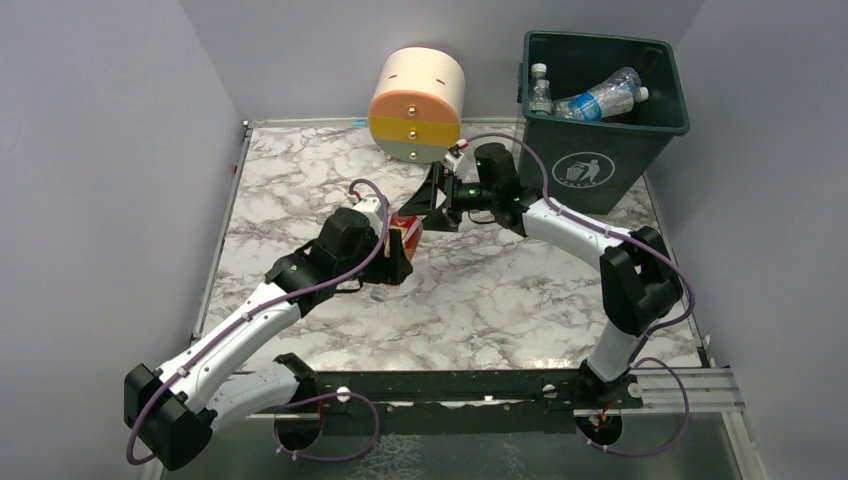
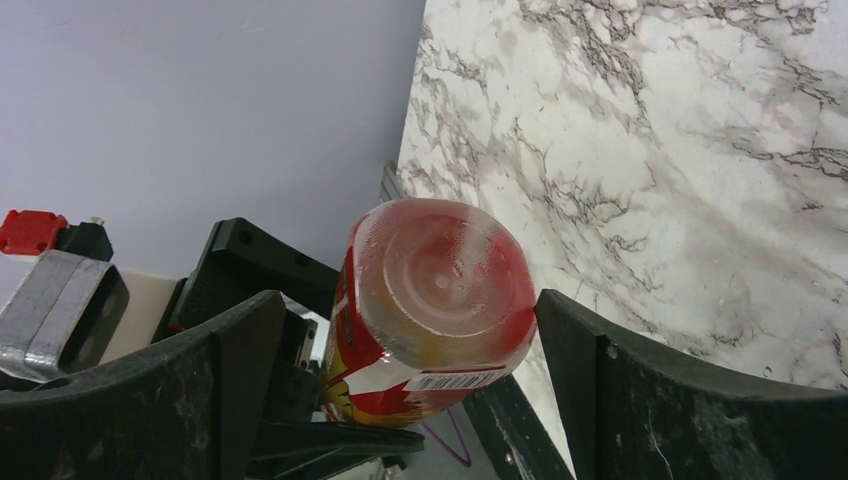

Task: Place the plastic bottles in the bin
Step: Pick up the plastic bottle at the center of the board.

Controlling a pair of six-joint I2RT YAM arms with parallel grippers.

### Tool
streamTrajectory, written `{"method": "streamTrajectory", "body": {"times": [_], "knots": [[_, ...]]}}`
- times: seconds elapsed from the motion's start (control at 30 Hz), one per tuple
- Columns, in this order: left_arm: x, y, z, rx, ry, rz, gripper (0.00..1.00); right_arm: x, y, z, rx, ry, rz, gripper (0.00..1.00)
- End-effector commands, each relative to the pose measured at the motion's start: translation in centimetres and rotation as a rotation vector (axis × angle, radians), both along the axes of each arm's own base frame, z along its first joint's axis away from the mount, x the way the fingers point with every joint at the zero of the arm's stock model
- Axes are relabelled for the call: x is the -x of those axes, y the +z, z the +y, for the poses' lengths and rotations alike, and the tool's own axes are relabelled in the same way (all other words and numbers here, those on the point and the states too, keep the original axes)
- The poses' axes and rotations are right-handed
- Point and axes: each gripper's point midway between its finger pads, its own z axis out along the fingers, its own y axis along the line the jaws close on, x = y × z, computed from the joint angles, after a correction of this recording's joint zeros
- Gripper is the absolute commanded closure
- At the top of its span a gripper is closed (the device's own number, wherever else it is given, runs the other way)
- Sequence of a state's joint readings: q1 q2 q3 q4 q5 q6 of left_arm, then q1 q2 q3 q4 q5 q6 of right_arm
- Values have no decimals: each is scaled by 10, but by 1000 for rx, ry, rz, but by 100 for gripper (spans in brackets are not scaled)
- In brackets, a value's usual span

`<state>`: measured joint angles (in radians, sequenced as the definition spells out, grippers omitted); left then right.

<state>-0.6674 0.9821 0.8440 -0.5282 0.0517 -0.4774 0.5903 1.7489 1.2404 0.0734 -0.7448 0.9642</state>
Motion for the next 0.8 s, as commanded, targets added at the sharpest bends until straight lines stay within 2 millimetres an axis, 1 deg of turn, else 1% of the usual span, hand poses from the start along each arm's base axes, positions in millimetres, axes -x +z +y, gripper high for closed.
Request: {"method": "streamTrajectory", "body": {"times": [0.0, 0.23, 0.33, 0.57, 0.77], "knots": [[-14, 43, -8, 87, 13, -130, 37, 14, -17, 4, 40, 31, 44, 1], [-12, 47, -4, 89, 22, -138, 37, 13, -14, 5, 40, 30, 46, 1], [-13, 47, -4, 88, 27, -142, 37, 19, -9, 7, -13, 49, 77, 0], [-13, 46, -3, 89, 31, -145, 37, 23, 3, 11, -96, 62, 110, 0], [-14, 45, -3, 89, 37, -148, 37, 28, 14, 13, -151, 83, 127, 6]]}}
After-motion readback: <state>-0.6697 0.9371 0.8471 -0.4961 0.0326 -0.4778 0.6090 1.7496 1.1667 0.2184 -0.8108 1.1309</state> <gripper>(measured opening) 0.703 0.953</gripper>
